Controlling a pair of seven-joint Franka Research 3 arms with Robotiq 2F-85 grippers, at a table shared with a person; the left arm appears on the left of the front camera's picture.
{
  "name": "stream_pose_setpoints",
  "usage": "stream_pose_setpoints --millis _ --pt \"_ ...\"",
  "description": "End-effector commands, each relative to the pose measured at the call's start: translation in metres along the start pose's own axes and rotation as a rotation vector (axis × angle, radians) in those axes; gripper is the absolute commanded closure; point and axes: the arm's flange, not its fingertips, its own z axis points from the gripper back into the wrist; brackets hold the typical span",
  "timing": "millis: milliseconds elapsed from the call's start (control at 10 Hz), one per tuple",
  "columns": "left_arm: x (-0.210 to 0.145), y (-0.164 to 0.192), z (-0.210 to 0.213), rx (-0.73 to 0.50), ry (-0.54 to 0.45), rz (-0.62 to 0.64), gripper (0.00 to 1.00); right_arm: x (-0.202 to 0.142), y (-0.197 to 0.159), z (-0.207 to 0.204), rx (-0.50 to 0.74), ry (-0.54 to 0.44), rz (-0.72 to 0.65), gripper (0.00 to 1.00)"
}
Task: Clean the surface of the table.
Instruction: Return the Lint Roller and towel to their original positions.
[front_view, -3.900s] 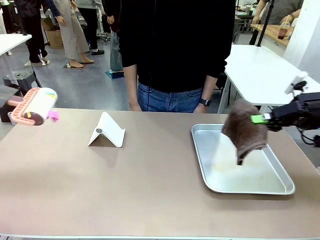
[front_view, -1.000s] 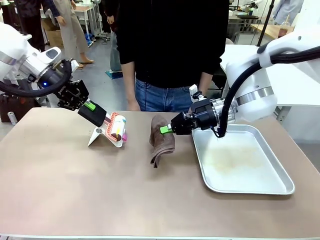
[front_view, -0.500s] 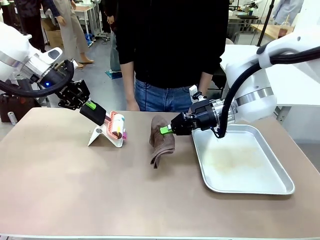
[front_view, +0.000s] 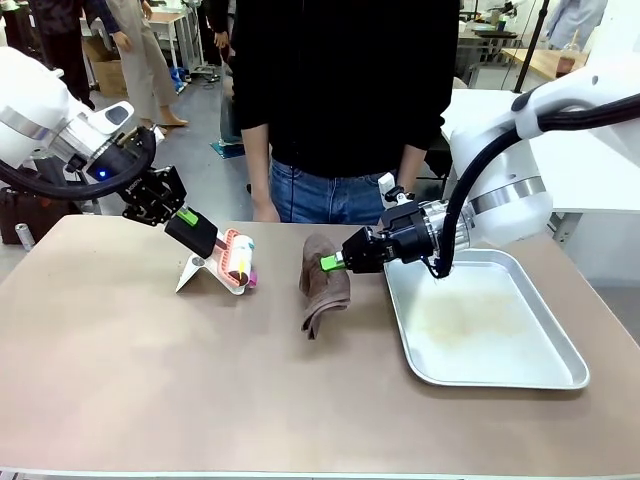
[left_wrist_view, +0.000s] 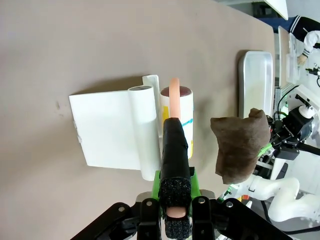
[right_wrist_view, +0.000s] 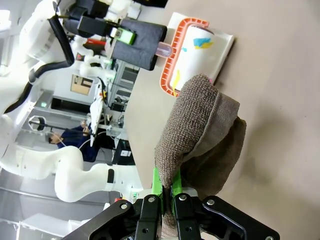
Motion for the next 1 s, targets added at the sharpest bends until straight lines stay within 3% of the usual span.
stream_pose_setpoints --millis 0,900 --pt "-0.0047 -0.0032 -0.0055 0.032 0.005 0.011 0.78 0.008 -0.0034 -0.0088 -0.033 0.036 -0.025 0.92" --pt "0.0036 -0.0098 -0.0113 0.092 0.005 0.054 0.78 0.0089 -0.0125 -0.0055 -0.126 0.048 -0.057 0.92"
